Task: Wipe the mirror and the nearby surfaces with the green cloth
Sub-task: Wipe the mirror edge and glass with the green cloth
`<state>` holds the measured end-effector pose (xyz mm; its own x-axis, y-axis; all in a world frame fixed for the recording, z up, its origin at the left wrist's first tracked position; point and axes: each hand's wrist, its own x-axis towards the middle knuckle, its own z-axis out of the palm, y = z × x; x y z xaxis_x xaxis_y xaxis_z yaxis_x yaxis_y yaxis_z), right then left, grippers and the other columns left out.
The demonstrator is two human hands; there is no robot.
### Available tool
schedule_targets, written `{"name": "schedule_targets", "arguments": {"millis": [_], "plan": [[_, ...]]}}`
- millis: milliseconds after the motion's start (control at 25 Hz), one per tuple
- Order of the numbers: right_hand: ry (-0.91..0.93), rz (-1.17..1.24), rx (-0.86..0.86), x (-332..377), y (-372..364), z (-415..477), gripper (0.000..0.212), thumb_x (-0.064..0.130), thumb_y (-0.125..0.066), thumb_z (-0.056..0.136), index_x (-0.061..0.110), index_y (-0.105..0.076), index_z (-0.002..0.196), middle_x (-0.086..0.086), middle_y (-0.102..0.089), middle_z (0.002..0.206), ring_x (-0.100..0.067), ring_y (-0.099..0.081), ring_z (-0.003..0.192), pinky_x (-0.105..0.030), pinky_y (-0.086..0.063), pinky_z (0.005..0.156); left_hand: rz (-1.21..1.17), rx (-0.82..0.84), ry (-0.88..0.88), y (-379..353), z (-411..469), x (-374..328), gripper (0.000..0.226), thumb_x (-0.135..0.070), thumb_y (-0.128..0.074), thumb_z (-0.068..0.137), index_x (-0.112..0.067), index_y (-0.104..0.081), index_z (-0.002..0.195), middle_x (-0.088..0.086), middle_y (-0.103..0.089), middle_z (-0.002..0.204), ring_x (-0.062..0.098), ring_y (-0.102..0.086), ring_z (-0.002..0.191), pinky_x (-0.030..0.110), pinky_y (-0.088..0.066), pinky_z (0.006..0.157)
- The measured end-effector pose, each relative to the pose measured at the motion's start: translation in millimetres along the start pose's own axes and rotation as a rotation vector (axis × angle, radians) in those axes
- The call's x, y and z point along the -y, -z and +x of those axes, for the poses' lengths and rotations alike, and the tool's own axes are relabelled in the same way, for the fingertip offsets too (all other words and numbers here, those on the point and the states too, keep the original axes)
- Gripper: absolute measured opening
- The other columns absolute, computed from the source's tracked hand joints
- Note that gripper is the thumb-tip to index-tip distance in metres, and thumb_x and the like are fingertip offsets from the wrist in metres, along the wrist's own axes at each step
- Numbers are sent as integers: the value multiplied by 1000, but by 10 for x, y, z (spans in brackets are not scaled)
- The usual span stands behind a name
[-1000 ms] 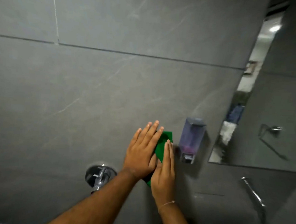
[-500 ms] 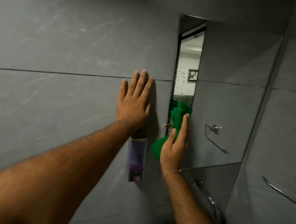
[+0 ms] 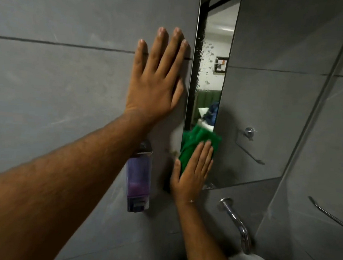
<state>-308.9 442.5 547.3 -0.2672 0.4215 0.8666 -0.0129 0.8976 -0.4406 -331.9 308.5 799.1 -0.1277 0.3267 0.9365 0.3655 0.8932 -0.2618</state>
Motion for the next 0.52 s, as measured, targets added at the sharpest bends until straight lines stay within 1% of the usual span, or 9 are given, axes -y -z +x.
{"name": "schedule_targets", "arguments": {"millis": [120,200,280,320,400,480,520], "plan": [[-1,-114,101,-429,-53,-811,79,60,-19,113,16,8,173,-3,12,183,-21,9,171,-40,0,139,4,-2,-11,-40,-1,-10,78,-50,-32,114,-14,-14,181,14,-12,188,40,-12,173,66,-13,138],[13,-157,132,-611,-102,-972,78,58,-16,114,14,11,172,-4,16,183,-21,13,171,-39,4,138,-4,-5,0,-36,26,14,78,-50,-31,115,-14,-12,181,13,-9,189,39,-10,174,66,-12,138],[57,-156,113,-677,-116,-1011,78,58,-17,114,13,8,172,-6,13,183,-22,11,171,-37,7,140,-7,-24,2,-51,-45,10,78,-50,-32,115,-14,-11,181,13,-8,189,39,-9,174,66,-11,138],[84,-131,122,-697,-78,-1000,78,58,-18,114,13,5,173,-6,9,183,-23,8,171,-37,7,140,0,-13,-15,-62,-104,7,78,-49,-32,114,-14,-11,181,13,-7,189,39,-8,174,65,-11,138],[115,-75,120,-624,-7,-794,76,57,-21,113,15,-2,174,-6,0,184,-25,0,172,-40,3,141,-4,14,-11,-74,-228,-73,79,-49,-32,114,-14,-10,181,12,-6,189,38,-6,174,65,-10,138],[138,-11,113,-477,32,-384,73,56,-21,113,17,-8,174,-5,-8,184,-27,-8,171,-41,-2,141,-45,44,12,-91,-285,-94,79,-48,-32,114,-14,-8,182,12,-3,189,37,-4,175,64,-8,139],[174,-9,42,-246,156,111,72,55,-19,113,18,-9,174,-5,-10,184,-27,-10,171,-40,-2,140,-62,-15,-12,-26,-105,-45,80,-48,-31,114,-15,-7,182,12,-1,189,37,-2,175,64,-6,139]]}}
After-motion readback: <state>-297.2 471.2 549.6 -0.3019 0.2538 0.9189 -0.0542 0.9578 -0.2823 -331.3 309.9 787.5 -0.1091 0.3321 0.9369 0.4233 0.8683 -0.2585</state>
